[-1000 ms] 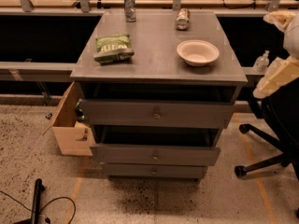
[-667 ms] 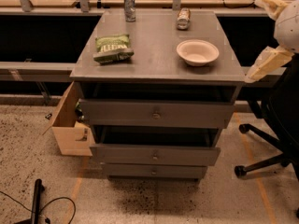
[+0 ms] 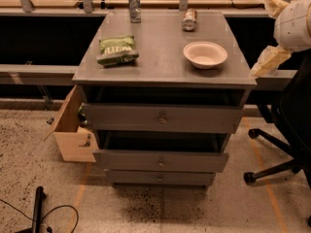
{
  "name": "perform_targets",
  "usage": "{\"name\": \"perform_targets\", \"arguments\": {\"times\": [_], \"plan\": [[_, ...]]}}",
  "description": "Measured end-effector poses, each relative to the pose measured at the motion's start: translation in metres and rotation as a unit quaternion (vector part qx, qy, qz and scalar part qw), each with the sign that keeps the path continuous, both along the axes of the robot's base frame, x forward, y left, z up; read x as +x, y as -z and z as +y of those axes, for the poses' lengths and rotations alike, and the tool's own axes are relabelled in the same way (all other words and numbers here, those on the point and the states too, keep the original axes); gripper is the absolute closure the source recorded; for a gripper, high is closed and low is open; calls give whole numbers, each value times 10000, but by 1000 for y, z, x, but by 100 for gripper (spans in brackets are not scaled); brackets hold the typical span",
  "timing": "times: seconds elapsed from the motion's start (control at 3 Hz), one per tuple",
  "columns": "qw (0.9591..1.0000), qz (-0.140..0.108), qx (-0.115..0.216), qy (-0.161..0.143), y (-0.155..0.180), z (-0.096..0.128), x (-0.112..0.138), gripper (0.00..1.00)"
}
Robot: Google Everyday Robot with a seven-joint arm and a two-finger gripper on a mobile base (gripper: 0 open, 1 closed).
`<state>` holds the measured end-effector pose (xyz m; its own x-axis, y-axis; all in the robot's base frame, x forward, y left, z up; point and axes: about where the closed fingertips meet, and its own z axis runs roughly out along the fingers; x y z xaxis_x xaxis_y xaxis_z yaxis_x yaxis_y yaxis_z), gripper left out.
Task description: Move paper bowl near redbull can
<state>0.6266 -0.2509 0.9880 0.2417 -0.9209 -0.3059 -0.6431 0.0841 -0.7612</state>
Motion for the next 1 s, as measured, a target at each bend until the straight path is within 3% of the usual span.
{"name": "perform_targets", "arguments": {"times": [0.33, 0.67, 1.0], "plan": [[10000, 4, 2, 0, 0, 0, 0, 0], [9982, -504, 96, -309, 11, 3, 18, 0], [9901, -1084, 533, -720, 22, 13, 41, 0]]}}
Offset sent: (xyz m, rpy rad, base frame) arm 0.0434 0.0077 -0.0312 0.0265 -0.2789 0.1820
